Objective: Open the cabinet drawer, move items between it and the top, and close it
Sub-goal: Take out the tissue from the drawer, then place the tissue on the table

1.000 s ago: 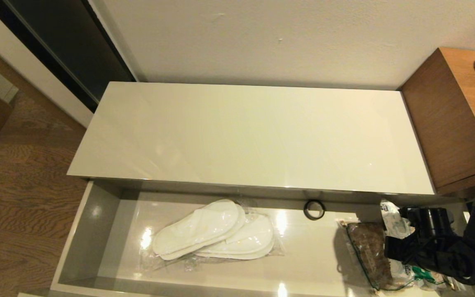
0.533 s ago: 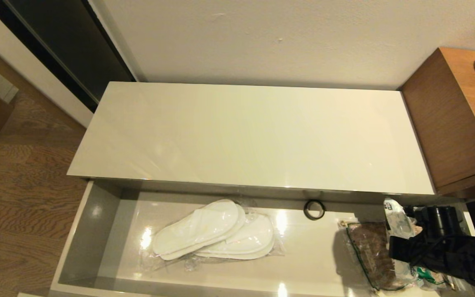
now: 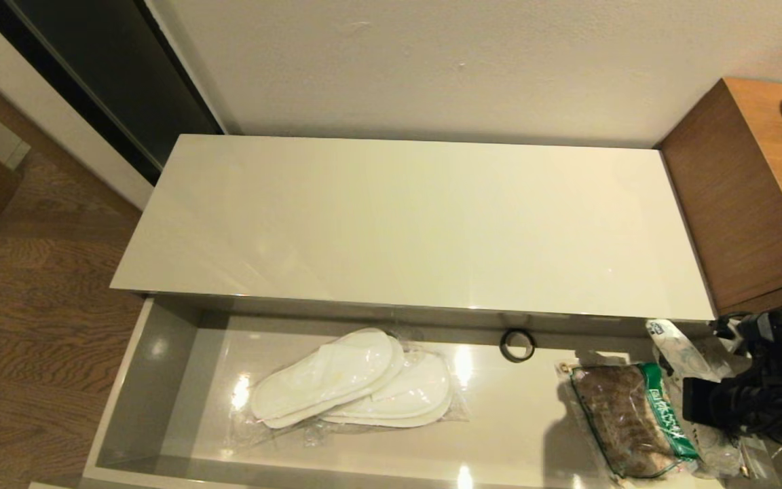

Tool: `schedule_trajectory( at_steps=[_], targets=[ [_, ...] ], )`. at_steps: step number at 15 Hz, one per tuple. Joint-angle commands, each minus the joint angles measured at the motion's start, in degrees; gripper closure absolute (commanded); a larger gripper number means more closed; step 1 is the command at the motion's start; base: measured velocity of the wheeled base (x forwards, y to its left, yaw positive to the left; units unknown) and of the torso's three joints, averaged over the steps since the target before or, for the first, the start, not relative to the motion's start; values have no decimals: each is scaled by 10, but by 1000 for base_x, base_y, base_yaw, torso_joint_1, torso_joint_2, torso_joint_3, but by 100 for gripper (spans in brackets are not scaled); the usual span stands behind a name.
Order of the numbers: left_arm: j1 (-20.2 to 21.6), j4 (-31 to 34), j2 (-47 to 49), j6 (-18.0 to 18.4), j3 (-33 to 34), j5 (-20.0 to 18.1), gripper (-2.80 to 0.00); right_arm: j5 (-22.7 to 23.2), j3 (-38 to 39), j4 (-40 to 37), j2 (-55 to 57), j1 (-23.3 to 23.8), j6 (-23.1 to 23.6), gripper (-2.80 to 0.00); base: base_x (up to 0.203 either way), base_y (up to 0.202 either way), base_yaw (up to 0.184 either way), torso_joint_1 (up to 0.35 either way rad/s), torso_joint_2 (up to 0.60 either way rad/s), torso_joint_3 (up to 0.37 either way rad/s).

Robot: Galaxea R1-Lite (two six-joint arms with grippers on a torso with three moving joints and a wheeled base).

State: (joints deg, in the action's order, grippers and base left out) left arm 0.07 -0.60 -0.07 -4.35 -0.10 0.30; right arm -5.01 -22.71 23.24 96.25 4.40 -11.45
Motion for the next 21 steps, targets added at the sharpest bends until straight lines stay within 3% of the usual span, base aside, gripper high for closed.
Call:
schedule_trajectory(
  at_steps=[1, 4, 8, 13, 17, 21],
  targets=[
    [0, 0, 1, -1, 0, 0, 0, 1, -32, -106, -115, -2, -1, 0, 0, 0, 0, 0, 0, 0],
    [0, 0, 1, 0, 0, 0, 0, 12, -146, -320, -200, -6, -4, 0, 0, 0, 0, 0, 0, 0],
    [0, 0, 1, -1, 0, 0, 0, 14, -232, -443, -248, -26, -13, 0, 0, 0, 0, 0, 0, 0],
    [0, 0, 1, 0, 0, 0, 0, -1, -399, -505, -182, -62, -24, 0, 0, 0, 0, 0, 0, 0],
    [0, 0, 1, -1, 0, 0, 0, -66, -545, -512, -33, -150, -24, 0, 0, 0, 0, 0, 0, 0],
    [0, 0, 1, 0, 0, 0, 0, -148, -759, -535, 140, -230, -22, 0, 0, 0, 0, 0, 0, 0]
  ],
)
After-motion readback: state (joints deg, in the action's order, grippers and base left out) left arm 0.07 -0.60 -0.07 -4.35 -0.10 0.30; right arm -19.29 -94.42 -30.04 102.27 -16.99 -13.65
